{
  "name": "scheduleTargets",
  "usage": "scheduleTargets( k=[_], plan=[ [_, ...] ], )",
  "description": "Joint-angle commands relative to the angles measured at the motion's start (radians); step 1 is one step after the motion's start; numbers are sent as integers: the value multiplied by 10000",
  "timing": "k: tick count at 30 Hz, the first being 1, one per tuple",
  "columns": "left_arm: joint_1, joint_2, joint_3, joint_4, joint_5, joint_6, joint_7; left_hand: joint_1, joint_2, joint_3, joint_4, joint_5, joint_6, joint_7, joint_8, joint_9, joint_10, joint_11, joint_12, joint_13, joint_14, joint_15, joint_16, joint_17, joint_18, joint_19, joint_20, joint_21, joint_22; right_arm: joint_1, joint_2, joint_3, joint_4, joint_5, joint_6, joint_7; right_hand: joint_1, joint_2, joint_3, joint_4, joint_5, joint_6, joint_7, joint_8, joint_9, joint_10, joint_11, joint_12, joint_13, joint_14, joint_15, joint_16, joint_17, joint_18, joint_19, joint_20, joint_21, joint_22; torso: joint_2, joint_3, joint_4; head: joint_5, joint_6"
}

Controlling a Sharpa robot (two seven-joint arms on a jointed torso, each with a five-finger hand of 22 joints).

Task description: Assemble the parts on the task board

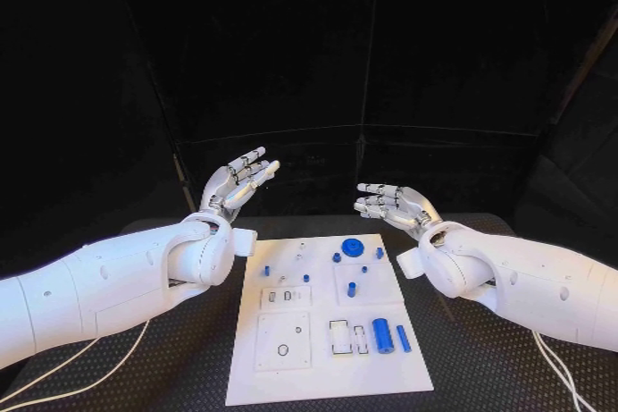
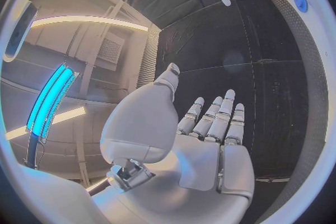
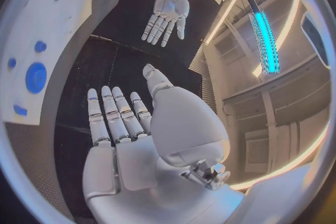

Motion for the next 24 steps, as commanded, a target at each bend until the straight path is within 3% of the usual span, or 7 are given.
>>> scheduleTargets(
  k=[1,3,5,8,12,17,24],
  plan=[
    [19,-70,5,33,-156,830,208,132,42,-31,-152,23,729,1483,158,66,965,-97,183,52,1102,-189,403,154,282,1679,-21,712,380,60,0,8,83,-2658,-886,-430,451,-260,738,-817,-141,3236,702,429,62,3062,-469,219,-15,3669,-717,613,104,487,2632,-326,1374,491,152,71,72,25,-27],
    [19,-120,5,50,-258,1015,216,173,99,-52,-230,20,1639,1450,362,154,2037,-199,411,119,1794,-387,677,234,493,3278,-33,1465,735,80,-28,10,95,-3287,-928,-515,385,-324,1012,-893,-140,3493,643,361,25,3427,-576,109,4,4238,-888,653,142,519,2935,-485,1592,566,186,81,80,51,-26],
    [20,-181,5,94,-398,1171,228,205,163,-79,-301,51,2386,1402,497,201,2884,-299,543,137,2381,-551,842,269,671,3967,-56,1836,861,102,-67,12,119,-3894,-917,-594,320,-439,1289,-981,-157,3724,553,290,13,3806,-693,8,7,4899,-1104,761,229,515,3352,-707,1924,702,281,84,115,-2,-4],
    [30,-311,5,252,-557,1357,246,277,219,-110,-415,43,2816,1307,500,179,3399,-397,519,114,3101,-743,1010,307,845,4684,-86,2198,966,148,-114,16,148,-4939,-751,-813,245,-600,1578,-1095,-173,4105,422,254,23,4428,-906,-48,16,6004,-1433,1108,473,500,4100,-1096,2638,1045,468,85,157,11,-14],
    [48,-494,6,598,-643,1574,246,356,253,-129,-537,36,2857,1284,397,121,3574,-442,399,108,3461,-810,998,299,875,4979,-120,2314,964,231,-149,22,177,-6307,-294,-1427,53,-754,1739,-1095,-310,4407,273,163,14,5058,-1189,-104,55,7193,-1767,1664,854,521,4731,-1452,3507,1503,662,72,197,-32,62],
    [69,-744,7,1099,-681,1687,240,389,272,-127,-588,39,2897,1273,364,109,3603,-448,353,108,3465,-809,924,272,865,4994,-122,2301,938,316,-140,31,195,-8189,238,-2271,-77,-1025,1905,-1138,-256,4660,103,-1,8,5546,-1414,-224,73,8346,-2034,2814,1600,481,5422,-1891,4752,2192,860,14,221,-91,107],
    [125,-1091,8,1555,-693,1739,151,393,275,-134,-607,38,2893,1272,345,103,3592,-447,322,105,3467,-810,890,258,868,5021,-125,2308,931,488,2,44,286,-10720,969,-3060,-237,-1314,2439,-1170,-106,4960,26,-223,12,5513,-1459,-671,57,8417,-2071,4514,2752,486,5299,-2011,5972,2955,1169,-13,224,-118,206]
  ],
)
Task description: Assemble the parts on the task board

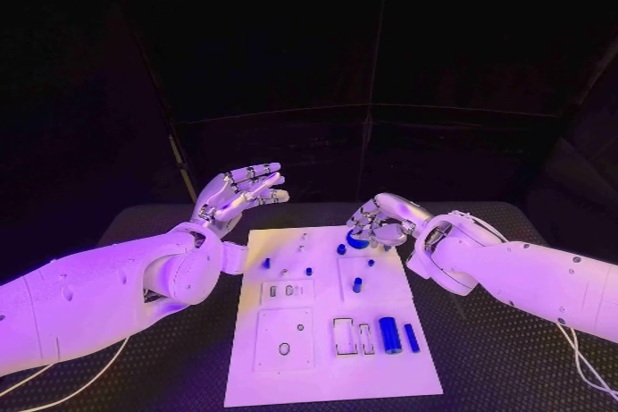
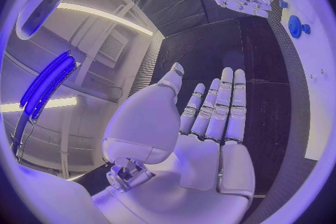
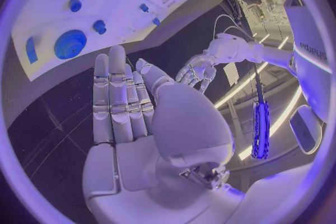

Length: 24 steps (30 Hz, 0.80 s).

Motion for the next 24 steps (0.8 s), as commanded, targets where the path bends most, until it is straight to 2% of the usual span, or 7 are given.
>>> scheduleTargets(
  k=[1,3,7,13,16,21,24],
  plan=[
    [44,-127,11,235,-139,318,103,93,-23,-14,-61,38,63,948,-46,-17,67,4,-76,-13,43,-6,-68,-17,188,112,-6,40,-12,106,104,15,83,-2912,859,-1016,-172,-313,410,-21,32,309,-113,-227,-11,201,-99,-294,13,638,-134,1498,955,180,251,-163,1182,678,289,-28,21,-35,62],
    [55,-192,11,357,-139,331,87,93,-23,-15,-63,38,63,948,-49,-18,64,4,-80,-14,44,-6,-72,-18,188,117,-6,42,-12,133,147,17,113,-3462,958,-1220,-293,-408,455,40,-115,290,-123,-289,-13,41,-82,-353,0,670,-112,2028,1365,180,284,-145,1379,793,374,-40,45,-46,92],
    [70,-301,11,591,-140,345,56,91,-24,-22,-74,38,37,955,-68,-24,25,8,-106,-18,41,-3,-97,-28,187,134,-6,46,-17,167,229,20,160,-4363,1124,-1619,-469,-653,538,171,-358,174,-131,-436,-12,-300,-39,-322,19,694,-83,4254,3610,190,402,-99,1815,1036,537,-67,72,-51,110],
    [84,-371,11,773,-140,366,6,86,-24,-30,-82,38,23,959,-84,-28,-1,13,-129,-20,34,2,-122,-37,184,144,-6,45,-23,187,320,22,226,-5082,1327,-2055,-551,-873,671,406,-434,-98,-154,-477,-8,-609,-29,-284,49,639,-83,6452,6036,207,459,-54,2344,1331,662,-85,65,-45,35],
    [90,-372,11,794,-140,371,-14,73,-22,-43,-90,38,-47,974,-118,-39,-64,23,-169,-25,30,9,-156,-50,179,153,-4,43,-34,191,363,22,237,-5236,1404,-2199,-529,-906,742,520,-436,-180,-171,-469,-3,-630,-14,-248,67,657,-82,7356,7119,201,486,-29,2581,1462,696,-89,63,-41,15],
    [101,-351,11,805,-140,384,-35,66,-20,-49,-94,38,-68,982,-134,-43,-97,29,-190,-28,32,12,-171,-56,178,158,-4,41,-39,196,414,23,259,-5452,1409,-2502,-479,-960,822,614,-424,-270,-168,-478,-6,-684,-8,-242,71,654,-70,8016,7910,176,554,-8,2893,1747,709,-93,82,-36,-8],
    [105,-344,11,810,-140,395,-57,66,-20,-50,-94,38,-70,983,-135,-43,-99,29,-191,-28,32,12,-173,-56,177,158,-4,41,-39,199,430,25,283,-5540,1289,-2685,-465,-967,876,683,-406,-314,-169,-476,-5,-711,-12,-232,76,659,-88,8317,8277,71,913,25,3382,2436,712,-85,81,-18,-34]
  ],
)
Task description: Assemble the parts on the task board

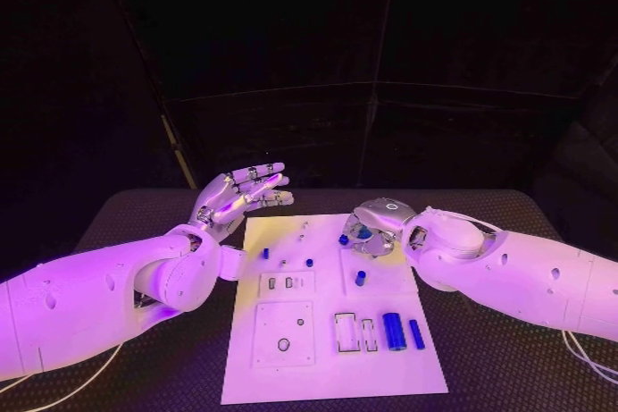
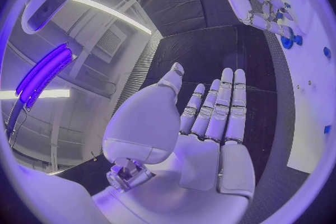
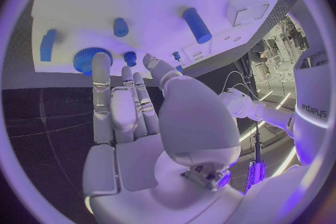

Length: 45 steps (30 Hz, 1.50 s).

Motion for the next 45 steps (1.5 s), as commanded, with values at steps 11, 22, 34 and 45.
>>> scheduleTargets(
  k=[11,22,34,45],
  plan=[
    [33,30,10,-7,-64,176,-53,60,-16,-1,-44,38,-101,992,-67,-18,-98,-3,-59,-12,34,16,-53,-21,178,92,-3,39,-21,33,145,135,21,-552,-320,-838,59,-61,189,233,8,-104,5,-25,-5,-35,4,70,30,464,18,583,727,-13,575,25,814,1067,56,-7,0,18,-15],
    [51,65,10,32,-63,138,-42,51,-4,-6,-50,38,-161,1001,-98,-25,-168,6,-97,-16,34,23,-81,-31,173,93,-1,32,-33,36,545,157,-444,-379,90,-909,57,-58,266,300,-37,-161,13,-37,-10,-34,7,75,29,458,26,685,843,-25,605,32,904,1162,106,-8,25,58,-28],
    [70,56,10,58,-59,-22,65,27,42,-14,-64,40,-177,1019,-155,-27,-239,27,-176,-16,-10,50,-184,-69,157,67,7,-3,-73,37,740,158,-667,-262,1019,-837,87,-58,340,337,-84,-125,-2,-5,4,48,-12,117,43,437,16,722,853,-26,598,29,952,1203,153,-12,51,52,-88],
    [86,67,10,59,-58,-60,88,27,60,-16,-81,39,-141,1019,-171,-22,-211,30,-198,-11,-42,62,-243,-91,148,41,11,-29,-98,40,987,158,-960,-184,916,-688,186,122,682,475,-104,371,65,202,72,259,3,189,56,408,26,843,954,-37,574,33,1074,1301,185,-19,69,84,-176]
  ],
)
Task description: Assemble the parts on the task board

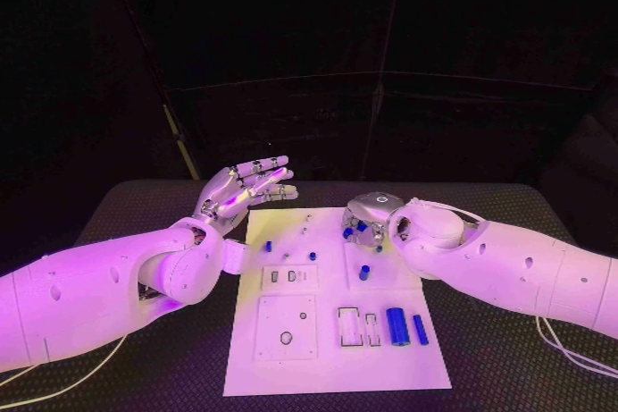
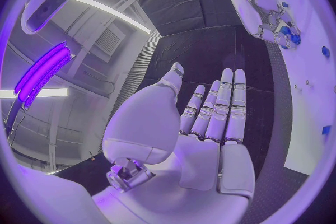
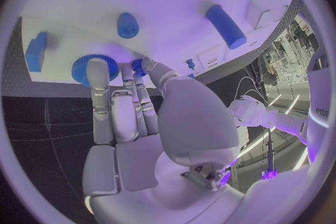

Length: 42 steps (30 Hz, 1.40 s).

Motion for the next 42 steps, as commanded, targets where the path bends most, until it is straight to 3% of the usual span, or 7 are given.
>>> scheduleTargets(
  k=[1,16,20,28,31,35,42],
  plan=[
    [27,12,10,23,-47,-25,145,27,64,12,-58,39,-18,1004,-39,-7,-61,18,-60,-6,-49,65,-65,-16,149,35,12,-35,-17,27,46,8,-39,81,88,133,39,61,130,24,-73,179,20,74,19,133,-2,72,17,406,27,45,20,-38,24,8,86,38,14,-2,0,19,-26],
    [61,44,10,-33,-47,2,75,24,82,10,-78,39,-73,1012,-76,-12,-139,28,-106,-13,-89,80,-133,-41,140,3,17,-66,-46,28,197,8,-194,210,-132,178,55,160,411,208,-49,564,-39,175,28,540,-86,173,47,392,-28,139,94,-34,-1,-16,187,109,32,-6,-2,18,-145],
    [67,41,10,-51,-47,14,54,22,88,10,-81,38,-97,1016,-87,-15,-168,32,-119,-15,-94,83,-146,-45,138,-3,18,-71,-52,28,156,9,-83,352,-764,250,267,307,630,148,-89,845,-132,304,65,815,-189,263,95,393,-109,180,140,-36,11,-84,249,168,27,0,-11,24,-160],
    [80,63,10,-82,-46,31,6,17,90,7,-83,38,-121,1021,-98,-18,-209,36,-134,-19,-95,86,-157,-49,137,-7,19,-76,-58,28,252,10,-9,596,-2036,342,403,281,755,37,-109,969,-167,354,76,936,-231,271,118,387,-150,190,136,-42,7,-134,292,197,45,-13,2,71,-80],
    [87,68,10,-91,-46,25,7,17,91,7,-84,38,-124,1021,-99,-18,-214,36,-136,-19,-95,86,-158,-50,137,-8,19,-77,-58,32,357,11,-71,625,-2283,288,345,254,756,75,-239,975,-165,348,69,942,-231,244,119,389,-147,202,148,-48,3,-139,308,208,44,-10,10,85,-91],
    [105,67,10,-115,-46,9,13,16,92,6,-85,38,-133,1023,-104,-19,-229,38,-142,-21,-96,87,-163,-51,136,-9,19,-79,-61,60,612,11,-290,646,-2447,238,189,250,759,232,-834,984,-186,325,51,983,-239,183,127,385,-153,217,144,-51,-17,-142,326,213,53,-15,13,76,-86],
    [136,88,10,-143,-46,0,8,14,93,5,-89,39,-153,1026,-114,-21,-243,41,-152,-22,-100,90,-173,-55,135,-14,20,-84,-66,99,1118,11,-750,688,-2419,239,144,224,753,283,-969,978,-185,311,42,989,-236,155,129,386,-153,227,152,-50,-26,-143,327,207,70,-22,-3,102,-76]
  ],
)
